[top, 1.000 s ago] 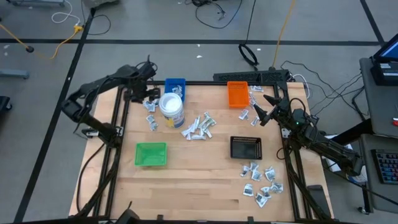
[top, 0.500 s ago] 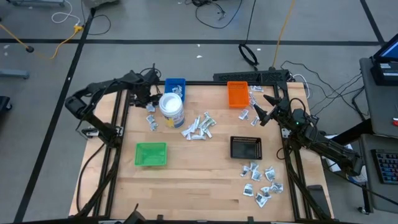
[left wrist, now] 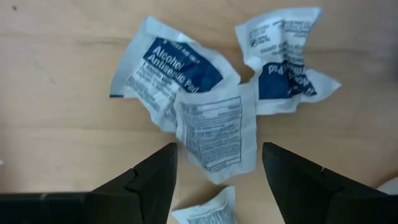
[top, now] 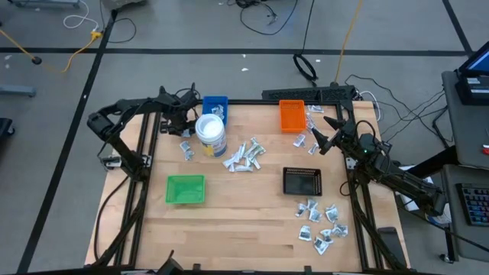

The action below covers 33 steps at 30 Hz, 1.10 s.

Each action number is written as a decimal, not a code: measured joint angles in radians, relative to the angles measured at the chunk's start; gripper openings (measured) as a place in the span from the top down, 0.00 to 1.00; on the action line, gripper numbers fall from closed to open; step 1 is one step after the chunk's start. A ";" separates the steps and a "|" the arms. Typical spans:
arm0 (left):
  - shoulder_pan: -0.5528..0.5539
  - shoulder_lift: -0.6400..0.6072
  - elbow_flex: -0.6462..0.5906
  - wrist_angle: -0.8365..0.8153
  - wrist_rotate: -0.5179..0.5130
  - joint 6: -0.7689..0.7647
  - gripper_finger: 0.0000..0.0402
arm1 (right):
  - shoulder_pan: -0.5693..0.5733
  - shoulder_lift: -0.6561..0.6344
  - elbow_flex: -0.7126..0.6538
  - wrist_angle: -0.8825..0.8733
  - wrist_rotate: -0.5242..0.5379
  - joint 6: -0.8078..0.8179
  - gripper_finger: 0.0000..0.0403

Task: Pick & Place First Aid Supplies
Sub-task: Put the blue alcohol pad into the blue bin

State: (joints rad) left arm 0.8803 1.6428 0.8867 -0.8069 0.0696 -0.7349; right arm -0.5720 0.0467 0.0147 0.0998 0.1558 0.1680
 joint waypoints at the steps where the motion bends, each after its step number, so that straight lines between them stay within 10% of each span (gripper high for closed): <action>1: 0.000 0.000 0.000 -0.002 0.000 -0.002 0.42 | 0.000 0.000 0.000 0.000 0.000 0.000 0.02; 15: -0.002 0.000 0.000 -0.005 0.052 0.013 0.96 | 0.000 0.000 0.000 0.000 0.000 0.000 0.02; 33: 0.060 -0.217 0.001 -0.199 0.055 0.007 0.99 | 0.000 0.000 0.000 0.000 0.000 0.000 0.02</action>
State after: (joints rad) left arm 0.9402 1.4258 0.8875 -1.0057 0.1248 -0.7281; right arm -0.5722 0.0467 0.0145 0.0998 0.1558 0.1680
